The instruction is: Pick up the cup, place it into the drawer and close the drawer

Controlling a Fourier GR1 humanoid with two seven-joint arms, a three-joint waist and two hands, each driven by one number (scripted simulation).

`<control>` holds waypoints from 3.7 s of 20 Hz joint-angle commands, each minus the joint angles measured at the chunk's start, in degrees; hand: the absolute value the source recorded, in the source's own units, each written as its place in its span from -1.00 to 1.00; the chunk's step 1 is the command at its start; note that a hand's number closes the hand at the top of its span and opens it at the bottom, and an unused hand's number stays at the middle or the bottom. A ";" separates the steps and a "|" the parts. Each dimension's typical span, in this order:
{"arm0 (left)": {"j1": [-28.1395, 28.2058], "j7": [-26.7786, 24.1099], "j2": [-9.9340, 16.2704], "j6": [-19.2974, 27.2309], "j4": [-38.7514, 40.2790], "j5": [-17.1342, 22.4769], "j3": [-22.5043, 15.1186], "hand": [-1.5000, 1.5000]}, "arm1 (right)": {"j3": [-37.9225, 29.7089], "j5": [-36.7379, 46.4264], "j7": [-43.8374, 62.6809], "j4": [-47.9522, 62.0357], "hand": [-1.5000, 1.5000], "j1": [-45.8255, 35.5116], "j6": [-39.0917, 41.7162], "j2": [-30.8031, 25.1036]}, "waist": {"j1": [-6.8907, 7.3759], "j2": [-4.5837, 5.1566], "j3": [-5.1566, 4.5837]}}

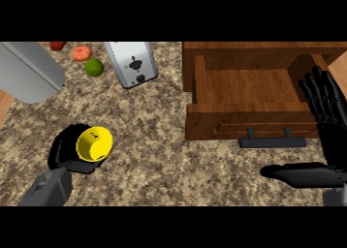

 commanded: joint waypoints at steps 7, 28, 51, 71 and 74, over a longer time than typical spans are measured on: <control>-2.88 -7.76 -0.97 0.09 -4.90 4.93 3.84 1.00 | -2.62 -1.31 -0.53 1.24 -1.00 -0.55 0.60 -1.36 | 0.65 -0.30 0.16; -19.24 31.63 -12.35 24.87 -41.62 2.57 -12.42 1.00 | -5.80 -5.24 1.31 -2.77 -1.00 3.93 3.53 -3.39 | 0.69 -0.72 0.26; -46.65 33.09 -12.42 45.20 -8.44 18.41 -29.88 1.00 | -4.72 -3.97 -2.20 1.44 -1.00 1.07 4.28 -2.36 | -2.46 0.36 0.27; -45.18 37.87 -12.42 51.52 -2.48 26.79 -54.98 -1.00 | -5.55 -5.91 -0.86 1.28 -1.00 -1.81 5.17 -3.30 | -4.82 0.91 0.29; -47.40 40.96 -12.42 53.96 -2.83 26.56 -57.77 -1.00 | -6.51 -5.68 -4.10 5.02 -1.00 -1.71 6.15 -3.83 | -3.76 0.71 0.31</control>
